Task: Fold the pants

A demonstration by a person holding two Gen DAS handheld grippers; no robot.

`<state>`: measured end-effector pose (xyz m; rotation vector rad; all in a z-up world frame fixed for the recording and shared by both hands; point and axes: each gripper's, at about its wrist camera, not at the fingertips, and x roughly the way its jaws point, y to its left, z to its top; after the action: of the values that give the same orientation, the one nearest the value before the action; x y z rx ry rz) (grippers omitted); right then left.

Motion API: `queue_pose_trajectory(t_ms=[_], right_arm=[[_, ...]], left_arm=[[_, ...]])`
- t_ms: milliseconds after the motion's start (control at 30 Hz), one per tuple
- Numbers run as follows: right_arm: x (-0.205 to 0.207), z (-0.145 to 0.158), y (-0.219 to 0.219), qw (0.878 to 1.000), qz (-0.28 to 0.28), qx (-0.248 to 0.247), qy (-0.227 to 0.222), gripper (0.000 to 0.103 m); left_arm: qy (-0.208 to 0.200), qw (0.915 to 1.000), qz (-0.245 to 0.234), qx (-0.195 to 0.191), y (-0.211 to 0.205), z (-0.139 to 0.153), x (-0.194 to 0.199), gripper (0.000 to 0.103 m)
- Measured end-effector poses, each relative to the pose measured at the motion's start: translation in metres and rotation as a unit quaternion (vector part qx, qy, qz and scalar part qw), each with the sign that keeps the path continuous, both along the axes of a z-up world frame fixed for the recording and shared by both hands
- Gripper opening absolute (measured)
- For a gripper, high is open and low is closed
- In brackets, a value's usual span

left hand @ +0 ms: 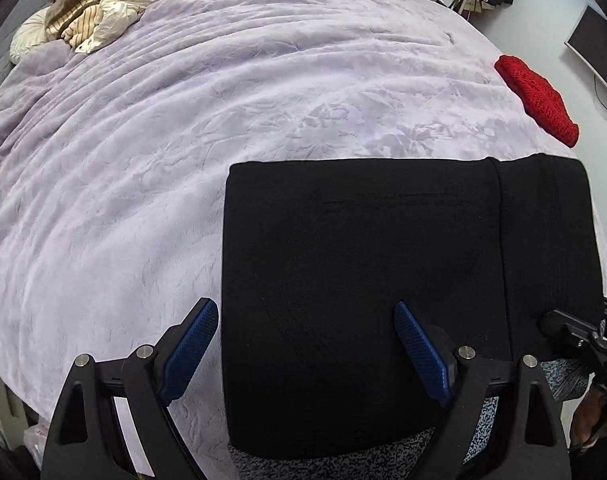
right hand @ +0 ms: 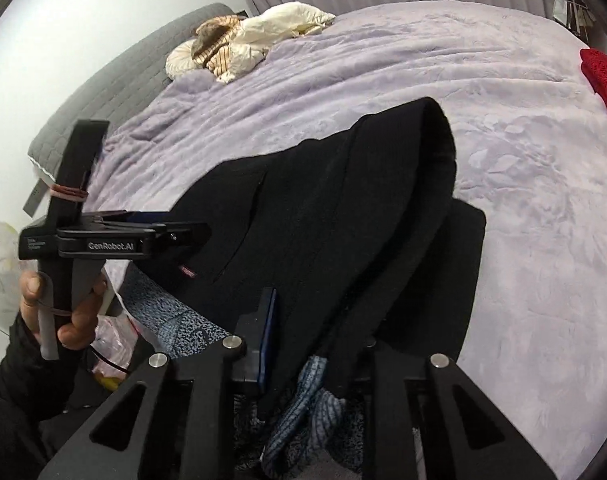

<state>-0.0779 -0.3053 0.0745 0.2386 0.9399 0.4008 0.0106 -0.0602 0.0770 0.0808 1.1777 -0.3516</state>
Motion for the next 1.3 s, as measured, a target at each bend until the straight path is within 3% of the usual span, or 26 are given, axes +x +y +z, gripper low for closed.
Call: queue_pose_trajectory(t_ms=[133, 200, 267, 333, 433, 500, 533, 567, 600, 667, 833, 933, 1000, 1100, 1200, 1300], right_arm=[[-0.022, 0.034, -0.015, 0.999, -0.023, -0.001, -0.036, 0.021], [-0.024, 0.028, -0.025, 0.999, -0.034, 0.007, -0.019, 0.021], [-0.018, 0.006, -0.028, 0.999, -0.046, -0.005, 0.011, 0.025], [-0.012, -0.021, -0.029, 0.997, -0.058, -0.013, 0.043, 0.041], [-0.015, -0.019, -0.040, 0.996, -0.076, 0.020, 0.043, 0.050], [-0.021, -0.003, -0.050, 0.993, -0.112, -0.016, 0.021, 0.064], [-0.025, 0.010, -0.053, 0.989, -0.136, -0.053, -0.001, 0.081], [-0.028, 0.022, -0.053, 0.985, -0.151, -0.083, -0.026, 0.087], [-0.031, 0.037, -0.050, 0.980, -0.158, -0.106, -0.058, 0.088], [-0.027, 0.053, -0.038, 0.982, -0.132, -0.105, -0.088, 0.090], [0.019, 0.050, 0.007, 0.988, -0.064, -0.110, -0.089, 0.090], [0.050, 0.032, 0.014, 0.991, -0.056, -0.108, -0.056, 0.090], [0.059, 0.016, 0.002, 0.992, -0.054, -0.109, -0.041, 0.090], [0.075, -0.002, -0.007, 0.990, -0.068, -0.124, -0.001, 0.090], [0.075, -0.014, -0.012, 0.989, -0.070, -0.129, 0.013, 0.092], [0.072, -0.025, -0.006, 0.986, -0.072, -0.150, 0.017, 0.096]], left_arm=[[-0.034, 0.9990, -0.015, -0.026, -0.005, 0.026, -0.009, 0.091], [-0.027, 0.9990, -0.029, -0.019, -0.013, 0.016, -0.009, 0.091], [-0.001, 0.9995, -0.028, 0.014, -0.022, -0.011, -0.004, 0.091], [0.016, 0.9996, -0.022, -0.002, -0.020, -0.025, -0.001, 0.091], [0.022, 0.9995, -0.007, -0.020, -0.011, -0.013, 0.001, 0.091], [-0.014, 0.9999, -0.001, -0.010, -0.007, 0.007, 0.000, 0.091], [-0.027, 0.9996, -0.001, -0.008, -0.008, 0.014, 0.001, 0.091], [-0.036, 0.9993, -0.004, -0.010, -0.010, 0.021, 0.004, 0.091], [-0.037, 0.9992, -0.006, -0.012, -0.013, 0.023, 0.008, 0.091], [-0.034, 0.9994, -0.010, -0.002, -0.026, 0.023, 0.019, 0.091], [-0.044, 0.9981, -0.008, 0.042, -0.055, 0.011, 0.039, 0.091], [-0.026, 0.9969, 0.029, 0.068, -0.052, -0.006, 0.053, 0.091], [-0.010, 0.9967, 0.052, 0.061, -0.042, -0.016, 0.061, 0.091], [0.014, 0.9975, 0.056, 0.040, -0.034, -0.029, 0.067, 0.091], [0.013, 0.9973, 0.059, 0.041, -0.031, -0.037, 0.068, 0.100], [0.011, 0.9974, 0.059, 0.039, -0.032, -0.042, 0.067, 0.100]])
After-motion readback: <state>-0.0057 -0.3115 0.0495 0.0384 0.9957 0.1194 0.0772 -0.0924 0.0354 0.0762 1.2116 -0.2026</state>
